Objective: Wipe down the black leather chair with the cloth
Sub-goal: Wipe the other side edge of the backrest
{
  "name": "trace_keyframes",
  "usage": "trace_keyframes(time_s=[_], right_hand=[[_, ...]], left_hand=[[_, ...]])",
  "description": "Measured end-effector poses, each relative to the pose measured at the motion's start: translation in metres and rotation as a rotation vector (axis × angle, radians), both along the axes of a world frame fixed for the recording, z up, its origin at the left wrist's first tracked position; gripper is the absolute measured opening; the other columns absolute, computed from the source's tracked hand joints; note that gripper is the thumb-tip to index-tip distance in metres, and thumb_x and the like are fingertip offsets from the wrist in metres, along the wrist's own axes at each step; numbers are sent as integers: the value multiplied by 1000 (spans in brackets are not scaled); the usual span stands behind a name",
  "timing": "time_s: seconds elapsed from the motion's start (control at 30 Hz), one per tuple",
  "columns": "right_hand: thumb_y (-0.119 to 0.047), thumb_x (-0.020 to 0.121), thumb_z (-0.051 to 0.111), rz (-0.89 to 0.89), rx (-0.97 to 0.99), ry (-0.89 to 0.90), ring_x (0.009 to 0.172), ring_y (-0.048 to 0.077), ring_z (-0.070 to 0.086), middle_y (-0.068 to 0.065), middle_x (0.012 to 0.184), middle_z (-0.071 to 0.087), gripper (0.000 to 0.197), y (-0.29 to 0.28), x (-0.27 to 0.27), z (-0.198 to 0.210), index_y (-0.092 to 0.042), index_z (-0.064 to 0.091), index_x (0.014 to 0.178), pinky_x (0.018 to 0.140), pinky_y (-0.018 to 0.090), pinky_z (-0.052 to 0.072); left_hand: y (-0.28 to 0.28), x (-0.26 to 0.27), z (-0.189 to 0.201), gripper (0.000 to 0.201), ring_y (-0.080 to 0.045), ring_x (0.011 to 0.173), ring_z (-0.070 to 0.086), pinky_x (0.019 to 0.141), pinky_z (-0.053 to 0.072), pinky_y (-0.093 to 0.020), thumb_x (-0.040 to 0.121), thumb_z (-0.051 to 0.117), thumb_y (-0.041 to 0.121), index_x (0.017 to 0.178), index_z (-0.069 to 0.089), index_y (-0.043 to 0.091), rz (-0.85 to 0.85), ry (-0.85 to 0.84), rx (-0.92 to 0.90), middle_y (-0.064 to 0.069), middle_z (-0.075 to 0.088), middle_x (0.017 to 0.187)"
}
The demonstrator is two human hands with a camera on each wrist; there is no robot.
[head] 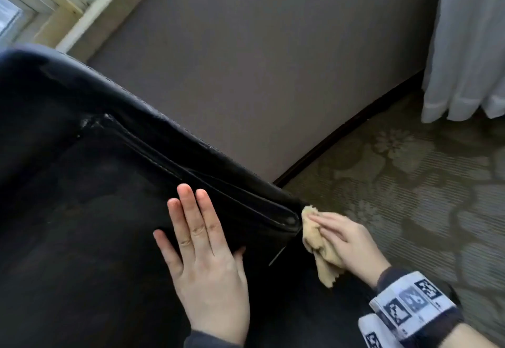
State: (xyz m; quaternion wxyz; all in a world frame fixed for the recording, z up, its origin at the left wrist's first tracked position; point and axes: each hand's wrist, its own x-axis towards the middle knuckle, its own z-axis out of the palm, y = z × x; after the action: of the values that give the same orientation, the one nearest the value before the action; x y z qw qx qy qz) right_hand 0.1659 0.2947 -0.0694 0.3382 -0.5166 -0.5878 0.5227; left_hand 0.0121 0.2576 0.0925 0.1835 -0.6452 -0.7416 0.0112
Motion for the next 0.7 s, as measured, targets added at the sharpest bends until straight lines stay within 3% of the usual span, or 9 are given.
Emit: trace_keyframes(time_s=[0.07, 0.1, 0.13, 0.23, 0.47, 0.6, 0.67, 0.7], right_hand=[[1, 89, 55, -158, 11, 213, 105, -18, 49, -22, 116, 55, 41, 7, -2, 26, -30, 60, 114, 88, -8, 26], [-1, 89, 56, -151, 38, 273, 106, -21, 47, -26, 115, 53, 40, 11, -9, 40, -30, 59, 117, 90, -8, 26], [-8, 90, 56, -97, 78, 266, 108, -19, 45, -27, 117, 51, 37, 14, -18, 51, -29, 59, 119, 93, -6, 25], [-24, 89, 51, -6, 174, 145, 108, 3, 46, -21, 119, 52, 34, 16, -40, 60, -30, 60, 121, 94, -2, 23], [2, 88, 53, -87, -95, 131, 109, 14, 59, -7, 109, 64, 29, 17, -30, 8, -10, 69, 109, 84, -4, 35], [1, 84, 59, -66, -266, -48, 112, 19, 60, 4, 114, 67, 25, 6, -18, -24, -9, 72, 104, 97, 19, 41], [-1, 83, 63, -169, -275, 19, 109, 18, 61, 6, 109, 70, 23, 2, -12, -21, -16, 74, 96, 101, 28, 42], [-1, 83, 63, -243, -281, 148, 107, 16, 62, 5, 107, 70, 24, 1, -10, -9, -20, 74, 93, 102, 30, 44]], left_hand=[[-1, 1, 1, 136, -17, 143, -20, 117, -12, -39, 53, 88, 22, 146, -12, 11, -2, 4, 2, 0, -25, 153], [0, 1, 2, 135, -17, 143, -20, 117, -13, -39, 54, 87, 23, 146, -12, 11, -2, 1, 2, 0, -26, 153], [-1, 2, 3, 135, -16, 143, -20, 117, -13, -39, 55, 87, 23, 146, -12, 12, 2, -5, 2, 1, -26, 153], [-1, 1, 4, 135, -15, 143, -19, 117, -11, -39, 54, 87, 23, 146, -12, 13, 6, -16, 7, 2, -26, 153], [0, 5, 1, 134, -16, 143, -20, 117, -12, -38, 53, 87, 20, 146, -10, 11, 17, -16, 30, 1, -26, 153], [-2, 3, 1, 136, -15, 143, -20, 117, -12, -37, 53, 87, 20, 146, -12, 14, 2, -30, 22, 3, -26, 153], [-2, 1, 1, 135, -15, 143, -20, 117, -13, -37, 54, 87, 20, 146, -13, 15, -6, -36, 26, 4, -26, 153], [-2, 1, 1, 134, -15, 143, -20, 117, -13, -37, 55, 86, 20, 145, -13, 15, -5, -31, 23, 4, -26, 153]])
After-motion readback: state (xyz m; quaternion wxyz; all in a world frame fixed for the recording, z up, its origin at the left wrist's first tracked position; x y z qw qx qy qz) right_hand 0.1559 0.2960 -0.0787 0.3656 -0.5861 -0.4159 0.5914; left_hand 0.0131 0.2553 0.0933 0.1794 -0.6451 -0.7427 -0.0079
